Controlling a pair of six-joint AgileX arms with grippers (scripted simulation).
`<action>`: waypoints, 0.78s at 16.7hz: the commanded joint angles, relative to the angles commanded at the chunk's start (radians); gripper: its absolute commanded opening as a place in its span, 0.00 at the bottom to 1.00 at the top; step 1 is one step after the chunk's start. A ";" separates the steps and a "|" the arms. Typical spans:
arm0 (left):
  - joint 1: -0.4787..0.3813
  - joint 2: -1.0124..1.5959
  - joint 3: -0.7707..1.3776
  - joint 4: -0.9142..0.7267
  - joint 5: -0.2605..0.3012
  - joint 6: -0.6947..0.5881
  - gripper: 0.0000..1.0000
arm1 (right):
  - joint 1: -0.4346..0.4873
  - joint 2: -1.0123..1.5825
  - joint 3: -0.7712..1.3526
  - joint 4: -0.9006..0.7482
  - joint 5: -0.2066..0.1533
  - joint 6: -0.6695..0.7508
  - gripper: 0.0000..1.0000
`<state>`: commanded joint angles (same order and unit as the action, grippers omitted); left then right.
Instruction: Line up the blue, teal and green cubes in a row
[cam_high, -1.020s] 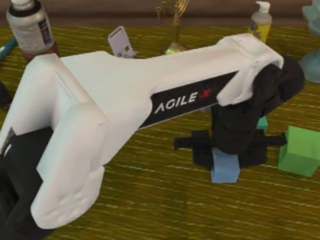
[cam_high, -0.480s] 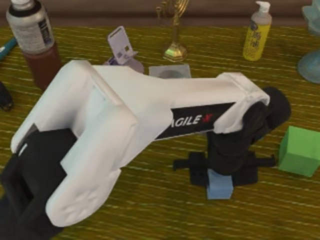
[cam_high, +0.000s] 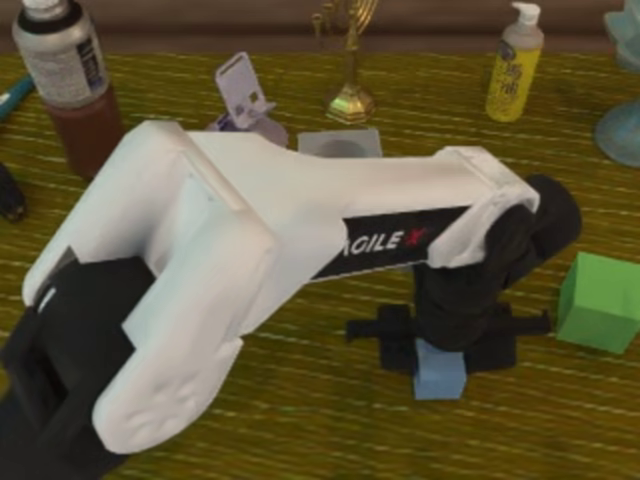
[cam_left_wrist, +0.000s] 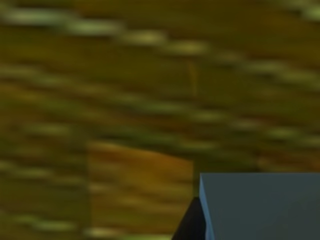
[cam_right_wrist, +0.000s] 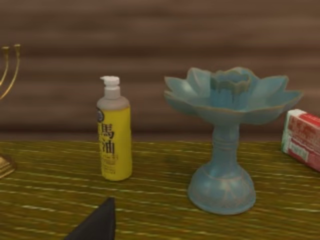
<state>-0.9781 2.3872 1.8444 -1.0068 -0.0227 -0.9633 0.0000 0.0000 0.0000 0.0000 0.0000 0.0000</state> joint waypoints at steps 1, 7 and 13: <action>0.000 0.000 0.000 0.000 0.000 0.000 0.53 | 0.000 0.000 0.000 0.000 0.000 0.000 1.00; 0.000 0.000 0.000 0.000 0.000 0.000 0.98 | 0.000 0.000 0.000 0.000 0.000 0.000 1.00; 0.000 0.000 0.000 0.000 0.000 0.000 1.00 | 0.000 0.000 0.000 0.000 0.000 0.000 1.00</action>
<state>-0.9781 2.3872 1.8444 -1.0068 -0.0227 -0.9633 0.0000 0.0000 0.0000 0.0000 0.0000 0.0000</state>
